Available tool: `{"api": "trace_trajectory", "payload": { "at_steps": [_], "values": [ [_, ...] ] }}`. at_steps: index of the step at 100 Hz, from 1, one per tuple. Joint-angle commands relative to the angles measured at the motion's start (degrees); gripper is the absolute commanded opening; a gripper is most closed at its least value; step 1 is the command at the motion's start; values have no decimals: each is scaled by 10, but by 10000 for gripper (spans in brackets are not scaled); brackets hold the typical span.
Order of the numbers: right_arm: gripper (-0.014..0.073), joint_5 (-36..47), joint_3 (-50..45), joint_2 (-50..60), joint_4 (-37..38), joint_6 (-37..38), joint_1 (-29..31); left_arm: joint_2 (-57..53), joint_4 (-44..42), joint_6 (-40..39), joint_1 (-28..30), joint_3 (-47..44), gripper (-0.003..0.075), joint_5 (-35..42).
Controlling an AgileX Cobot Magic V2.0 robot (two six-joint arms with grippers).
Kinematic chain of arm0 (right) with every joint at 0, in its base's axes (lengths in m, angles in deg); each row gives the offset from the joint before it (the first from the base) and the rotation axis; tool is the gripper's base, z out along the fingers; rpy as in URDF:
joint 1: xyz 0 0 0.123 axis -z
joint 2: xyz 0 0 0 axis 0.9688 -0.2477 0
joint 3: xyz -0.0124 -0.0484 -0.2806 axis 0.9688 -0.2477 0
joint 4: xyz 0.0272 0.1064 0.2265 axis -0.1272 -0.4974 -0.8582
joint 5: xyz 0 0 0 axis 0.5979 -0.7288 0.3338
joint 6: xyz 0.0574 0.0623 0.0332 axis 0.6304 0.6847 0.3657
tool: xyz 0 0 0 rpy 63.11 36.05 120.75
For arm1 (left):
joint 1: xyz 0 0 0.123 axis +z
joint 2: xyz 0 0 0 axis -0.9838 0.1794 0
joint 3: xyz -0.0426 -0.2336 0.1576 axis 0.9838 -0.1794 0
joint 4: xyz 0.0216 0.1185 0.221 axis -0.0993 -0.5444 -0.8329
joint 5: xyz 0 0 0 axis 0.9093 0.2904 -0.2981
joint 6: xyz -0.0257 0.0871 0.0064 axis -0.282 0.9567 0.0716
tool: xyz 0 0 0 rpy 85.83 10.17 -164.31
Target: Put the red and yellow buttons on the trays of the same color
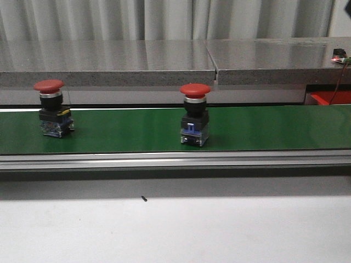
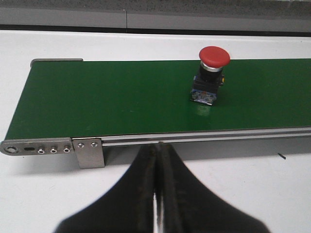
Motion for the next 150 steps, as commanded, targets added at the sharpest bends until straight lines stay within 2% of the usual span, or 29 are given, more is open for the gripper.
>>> {"api": "trace_trajectory", "payload": {
  "at_steps": [1, 6, 21, 50, 89, 113, 123, 131, 142, 150],
  "values": [
    [604, -1, 45, -21, 0, 5, -22, 4, 8, 0, 0, 15, -20, 44],
    [668, -22, 62, -40, -5, 10, -35, 4, 8, 0, 0, 15, -20, 44],
    [626, -50, 92, -85, -24, 53, -66, 4, 8, 0, 0, 15, -20, 44],
    [626, -66, 123, -153, -45, 121, -105, 4, 8, 0, 0, 15, -20, 44],
    [625, -26, 124, -196, -47, 109, -105, 4, 8, 0, 0, 15, -20, 44],
    [620, 29, 124, -229, -47, 96, -105, 4, 8, 0, 0, 15, -20, 44],
    [549, 32, 124, -237, -46, 96, -105, 4, 8, 0, 0, 15, -20, 44],
    [418, 30, 124, -241, -46, 96, -105, 4, 8, 0, 0, 15, -20, 44],
    [286, 35, 124, -244, -46, 96, -105, 4, 8, 0, 0, 15, -20, 44],
    [236, 39, 124, -243, -46, 96, -105, 4, 8, 0, 0, 15, -20, 44]
  ]
}}
